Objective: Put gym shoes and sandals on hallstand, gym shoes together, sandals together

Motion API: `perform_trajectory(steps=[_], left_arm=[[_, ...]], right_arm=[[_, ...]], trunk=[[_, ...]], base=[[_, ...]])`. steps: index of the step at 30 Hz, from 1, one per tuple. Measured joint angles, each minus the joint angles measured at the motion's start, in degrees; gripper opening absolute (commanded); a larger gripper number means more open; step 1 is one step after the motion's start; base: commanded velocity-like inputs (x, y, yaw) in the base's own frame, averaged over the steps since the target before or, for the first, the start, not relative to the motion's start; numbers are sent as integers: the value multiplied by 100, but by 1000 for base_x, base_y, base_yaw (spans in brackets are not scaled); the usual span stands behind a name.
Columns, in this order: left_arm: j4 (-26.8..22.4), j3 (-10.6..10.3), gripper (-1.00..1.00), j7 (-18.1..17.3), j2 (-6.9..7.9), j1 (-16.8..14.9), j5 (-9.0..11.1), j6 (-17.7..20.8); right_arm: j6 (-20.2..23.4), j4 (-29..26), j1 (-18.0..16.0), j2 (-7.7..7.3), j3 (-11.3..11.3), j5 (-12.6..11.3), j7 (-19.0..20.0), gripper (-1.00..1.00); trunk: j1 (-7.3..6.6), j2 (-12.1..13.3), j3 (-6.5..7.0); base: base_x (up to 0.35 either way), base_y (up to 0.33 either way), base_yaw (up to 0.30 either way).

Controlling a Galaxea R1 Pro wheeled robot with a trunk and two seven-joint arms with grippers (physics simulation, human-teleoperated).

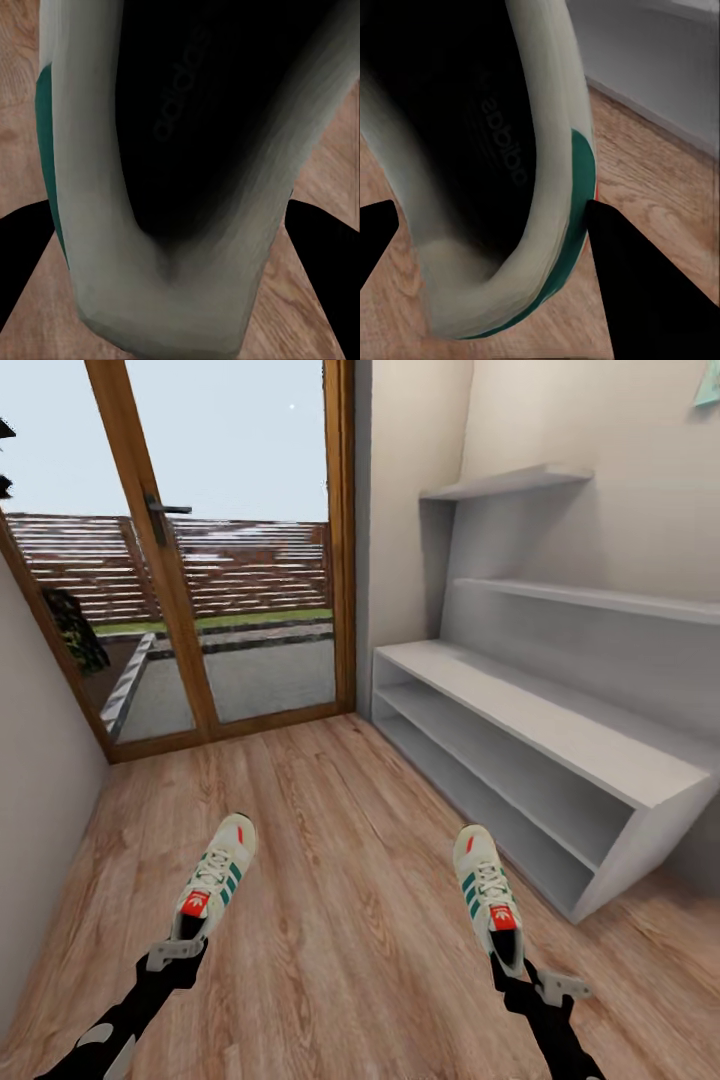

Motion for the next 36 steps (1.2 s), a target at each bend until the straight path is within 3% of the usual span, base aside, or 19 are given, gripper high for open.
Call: perform_trajectory(steps=[17, 36], left_arm=[[-30, 3, -100, -16, 17, 0, 5, 9], [-31, 0, -100, -9, 9, 0, 5, 9]], right_arm=[[1, -28, 0, -72, -34, -8, -15, -100], [-2, -31, -1, -117, -42, -11, -16, -100]], trunk=[[-1, 0, 0], [-3, 0, -9]], base=[[11, 3, -297], [245, 220, -298]])
